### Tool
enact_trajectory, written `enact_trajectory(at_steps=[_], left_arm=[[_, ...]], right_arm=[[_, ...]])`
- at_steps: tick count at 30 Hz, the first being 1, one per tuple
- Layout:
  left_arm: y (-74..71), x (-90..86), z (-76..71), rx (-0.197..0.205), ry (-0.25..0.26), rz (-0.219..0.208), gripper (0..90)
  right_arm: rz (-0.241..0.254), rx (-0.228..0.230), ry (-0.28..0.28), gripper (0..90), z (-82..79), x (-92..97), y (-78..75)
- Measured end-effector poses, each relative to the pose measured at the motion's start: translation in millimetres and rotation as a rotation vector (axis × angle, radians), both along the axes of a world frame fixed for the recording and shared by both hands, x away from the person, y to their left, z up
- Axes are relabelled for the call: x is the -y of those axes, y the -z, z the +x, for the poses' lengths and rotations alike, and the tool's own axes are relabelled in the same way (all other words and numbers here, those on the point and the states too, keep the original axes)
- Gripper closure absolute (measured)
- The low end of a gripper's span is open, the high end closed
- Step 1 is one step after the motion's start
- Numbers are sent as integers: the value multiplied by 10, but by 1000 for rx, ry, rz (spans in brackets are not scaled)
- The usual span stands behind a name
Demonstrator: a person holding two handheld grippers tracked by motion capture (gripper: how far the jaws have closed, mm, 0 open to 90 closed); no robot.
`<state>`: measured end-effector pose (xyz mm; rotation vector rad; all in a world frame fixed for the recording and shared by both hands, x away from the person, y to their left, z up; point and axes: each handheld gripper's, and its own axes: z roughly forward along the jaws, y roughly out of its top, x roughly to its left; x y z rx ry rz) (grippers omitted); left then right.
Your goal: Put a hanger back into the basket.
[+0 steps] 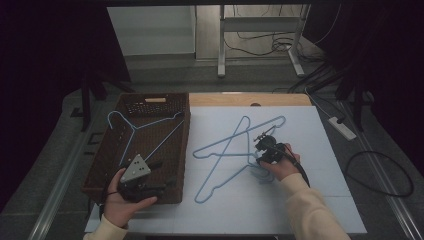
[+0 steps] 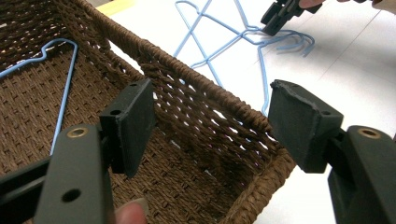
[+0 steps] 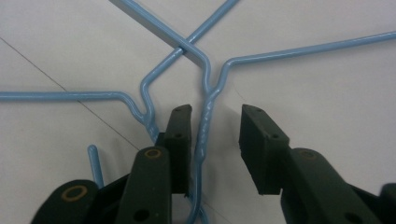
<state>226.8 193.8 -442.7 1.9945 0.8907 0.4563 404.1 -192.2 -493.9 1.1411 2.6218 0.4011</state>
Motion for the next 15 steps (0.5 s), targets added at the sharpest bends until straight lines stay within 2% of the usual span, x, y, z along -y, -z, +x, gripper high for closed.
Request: enact_trajectory(at_steps=[3, 6, 11, 13, 15], left_arm=[[-4, -1, -4, 2, -2, -2, 322], [-11, -6, -6, 4, -2, -5, 322], [-21, -9, -12, 7, -2, -4, 322], [-24, -9, -12, 9, -2, -3, 322], [-27, -10, -12, 10, -1, -1, 322]], right_arm=[[-4, -29, 14, 724, 25, -24, 12], [13, -69, 27, 820, 39, -30, 6], [10, -69, 49, 857, 49, -8, -5], [35, -85, 54, 859, 47, 22, -13], [30, -74, 47, 860, 36, 47, -41]])
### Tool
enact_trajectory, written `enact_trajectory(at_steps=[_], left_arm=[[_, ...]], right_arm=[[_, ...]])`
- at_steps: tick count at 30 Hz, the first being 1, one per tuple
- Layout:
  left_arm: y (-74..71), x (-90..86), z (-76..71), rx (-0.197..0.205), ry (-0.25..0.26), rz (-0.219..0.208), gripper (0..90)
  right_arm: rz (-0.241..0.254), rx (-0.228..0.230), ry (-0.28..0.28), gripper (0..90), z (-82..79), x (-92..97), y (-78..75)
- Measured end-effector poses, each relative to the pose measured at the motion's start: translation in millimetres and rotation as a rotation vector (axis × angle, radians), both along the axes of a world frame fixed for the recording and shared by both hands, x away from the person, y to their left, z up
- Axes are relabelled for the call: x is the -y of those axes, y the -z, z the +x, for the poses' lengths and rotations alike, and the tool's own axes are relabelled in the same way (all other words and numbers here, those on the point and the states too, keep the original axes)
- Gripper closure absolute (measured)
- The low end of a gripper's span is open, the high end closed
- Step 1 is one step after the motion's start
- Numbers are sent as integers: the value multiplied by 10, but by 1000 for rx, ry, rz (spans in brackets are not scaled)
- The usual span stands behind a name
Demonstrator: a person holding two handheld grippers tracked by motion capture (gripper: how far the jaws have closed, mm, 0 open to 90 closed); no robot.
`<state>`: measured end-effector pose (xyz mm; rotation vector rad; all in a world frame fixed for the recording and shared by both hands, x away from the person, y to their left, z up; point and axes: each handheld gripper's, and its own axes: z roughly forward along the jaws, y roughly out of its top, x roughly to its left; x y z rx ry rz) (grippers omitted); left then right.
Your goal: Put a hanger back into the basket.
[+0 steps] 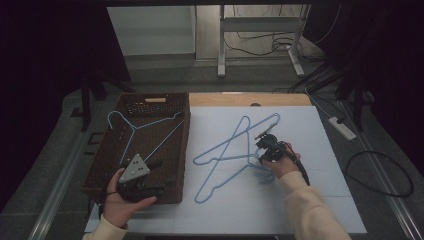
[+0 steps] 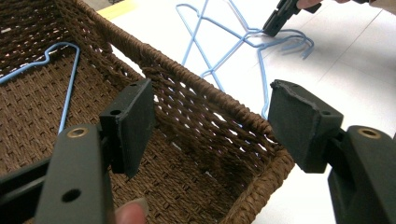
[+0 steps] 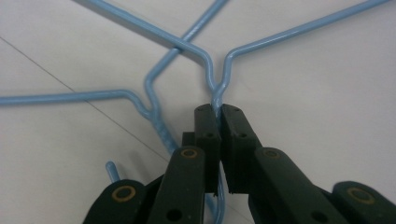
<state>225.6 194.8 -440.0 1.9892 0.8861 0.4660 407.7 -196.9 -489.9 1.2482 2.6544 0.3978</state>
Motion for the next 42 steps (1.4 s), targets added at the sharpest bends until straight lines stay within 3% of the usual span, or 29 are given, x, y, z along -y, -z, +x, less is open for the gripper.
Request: enact_trajectory(at_steps=[7, 13, 24, 33, 42], left_arm=[[-14, 12, -9, 5, 1, 1, 323], [-28, 43, -21, 10, 5, 3, 322], [-49, 118, -44, 18, 24, 12, 323], [-51, 143, -50, 17, 28, 13, 324], [-67, 297, -65, 13, 76, 28, 323]], right_arm=[[48, 18, -24, 862, -95, 83, -132], [75, 27, -71, 862, -274, 165, -253], [122, 39, -115, 861, -490, 311, -306], [132, 42, -138, 861, -582, 315, -314], [124, 40, -163, 861, -647, 303, -340]])
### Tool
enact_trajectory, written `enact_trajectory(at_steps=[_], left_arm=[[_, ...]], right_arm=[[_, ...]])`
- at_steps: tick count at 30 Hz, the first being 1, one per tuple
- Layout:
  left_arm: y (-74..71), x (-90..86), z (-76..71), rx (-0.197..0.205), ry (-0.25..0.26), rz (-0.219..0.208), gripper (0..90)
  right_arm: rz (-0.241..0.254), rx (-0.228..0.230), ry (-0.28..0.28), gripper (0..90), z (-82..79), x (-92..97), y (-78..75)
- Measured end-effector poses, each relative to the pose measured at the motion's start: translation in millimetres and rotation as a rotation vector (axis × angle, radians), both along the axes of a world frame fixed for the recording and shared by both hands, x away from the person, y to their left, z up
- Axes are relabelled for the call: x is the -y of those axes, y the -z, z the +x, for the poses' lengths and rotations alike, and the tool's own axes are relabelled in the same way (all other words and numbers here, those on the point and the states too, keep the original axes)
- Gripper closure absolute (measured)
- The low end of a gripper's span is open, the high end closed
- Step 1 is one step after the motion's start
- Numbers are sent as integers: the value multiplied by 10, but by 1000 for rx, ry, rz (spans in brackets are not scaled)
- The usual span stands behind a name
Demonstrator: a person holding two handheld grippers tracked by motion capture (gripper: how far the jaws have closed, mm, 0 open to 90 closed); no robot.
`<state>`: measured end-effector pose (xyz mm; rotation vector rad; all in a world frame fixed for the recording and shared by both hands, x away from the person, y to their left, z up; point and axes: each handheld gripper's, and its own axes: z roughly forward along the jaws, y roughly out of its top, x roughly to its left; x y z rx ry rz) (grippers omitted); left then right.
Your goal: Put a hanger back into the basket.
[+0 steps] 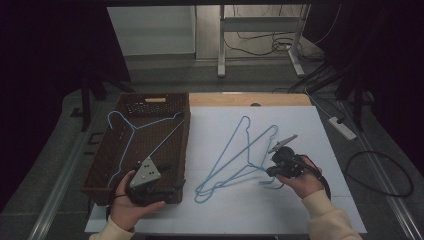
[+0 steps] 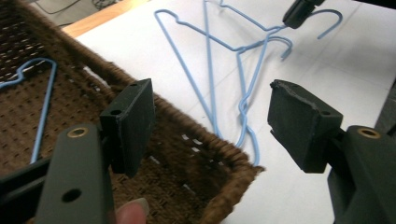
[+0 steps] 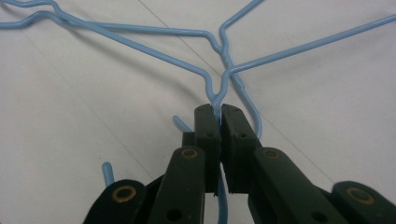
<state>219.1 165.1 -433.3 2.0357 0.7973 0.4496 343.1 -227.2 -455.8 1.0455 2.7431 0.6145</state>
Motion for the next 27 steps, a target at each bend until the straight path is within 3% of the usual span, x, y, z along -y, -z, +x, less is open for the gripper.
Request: enact_trajectory(at_steps=[16, 19, 27], left_arm=[[32, 439, 85, -48, 79, 44, 313], [43, 586, 119, -56, 106, 50, 310], [109, 739, 204, -90, 135, 63, 304]], right_arm=[[5, -11, -42, 860, -69, -47, -14], [1, -14, -56, 860, -74, -79, -23], [-2, -19, -69, 860, -86, -104, -27]])
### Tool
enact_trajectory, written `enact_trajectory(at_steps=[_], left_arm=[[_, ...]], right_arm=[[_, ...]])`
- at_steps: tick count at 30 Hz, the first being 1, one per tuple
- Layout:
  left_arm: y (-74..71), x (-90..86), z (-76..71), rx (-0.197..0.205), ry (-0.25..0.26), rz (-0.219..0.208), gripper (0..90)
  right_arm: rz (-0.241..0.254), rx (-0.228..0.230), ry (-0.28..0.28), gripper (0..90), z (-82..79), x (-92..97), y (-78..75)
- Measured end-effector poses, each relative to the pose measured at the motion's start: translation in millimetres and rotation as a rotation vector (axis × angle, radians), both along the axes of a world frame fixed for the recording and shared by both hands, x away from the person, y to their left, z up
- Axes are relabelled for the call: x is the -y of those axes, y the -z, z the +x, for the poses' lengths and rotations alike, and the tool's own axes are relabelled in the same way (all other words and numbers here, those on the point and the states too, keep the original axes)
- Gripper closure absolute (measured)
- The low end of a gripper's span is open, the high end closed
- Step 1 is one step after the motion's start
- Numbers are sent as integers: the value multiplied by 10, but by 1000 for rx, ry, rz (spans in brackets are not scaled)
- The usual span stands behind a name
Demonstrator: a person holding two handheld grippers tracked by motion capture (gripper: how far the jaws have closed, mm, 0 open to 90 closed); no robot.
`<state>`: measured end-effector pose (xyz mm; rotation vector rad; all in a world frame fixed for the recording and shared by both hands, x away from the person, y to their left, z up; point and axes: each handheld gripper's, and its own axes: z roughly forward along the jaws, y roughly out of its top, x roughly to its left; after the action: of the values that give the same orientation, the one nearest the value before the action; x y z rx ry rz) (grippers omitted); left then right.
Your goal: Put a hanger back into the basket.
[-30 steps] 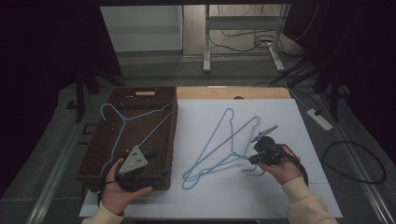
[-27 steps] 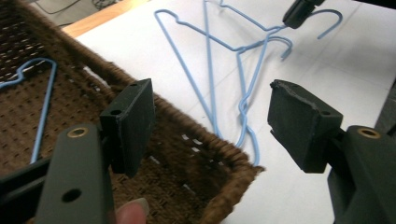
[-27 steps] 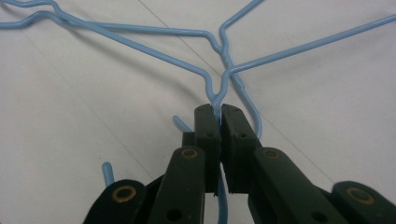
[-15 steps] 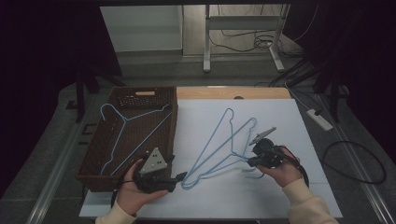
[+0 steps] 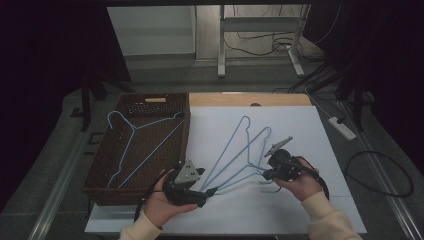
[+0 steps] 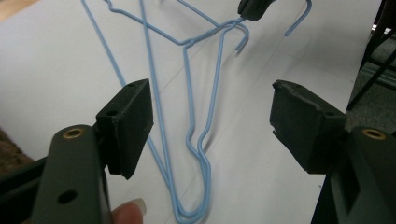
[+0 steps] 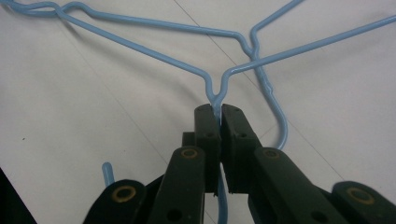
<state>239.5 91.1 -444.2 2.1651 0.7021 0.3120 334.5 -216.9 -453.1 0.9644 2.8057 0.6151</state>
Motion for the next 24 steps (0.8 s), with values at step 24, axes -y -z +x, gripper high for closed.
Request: enact_trajectory(at_steps=[24], left_arm=[[369, 713, 264, -130, 102, 97, 297]], right_arm=[[0, -7, -26, 860, -62, -54, -14]])
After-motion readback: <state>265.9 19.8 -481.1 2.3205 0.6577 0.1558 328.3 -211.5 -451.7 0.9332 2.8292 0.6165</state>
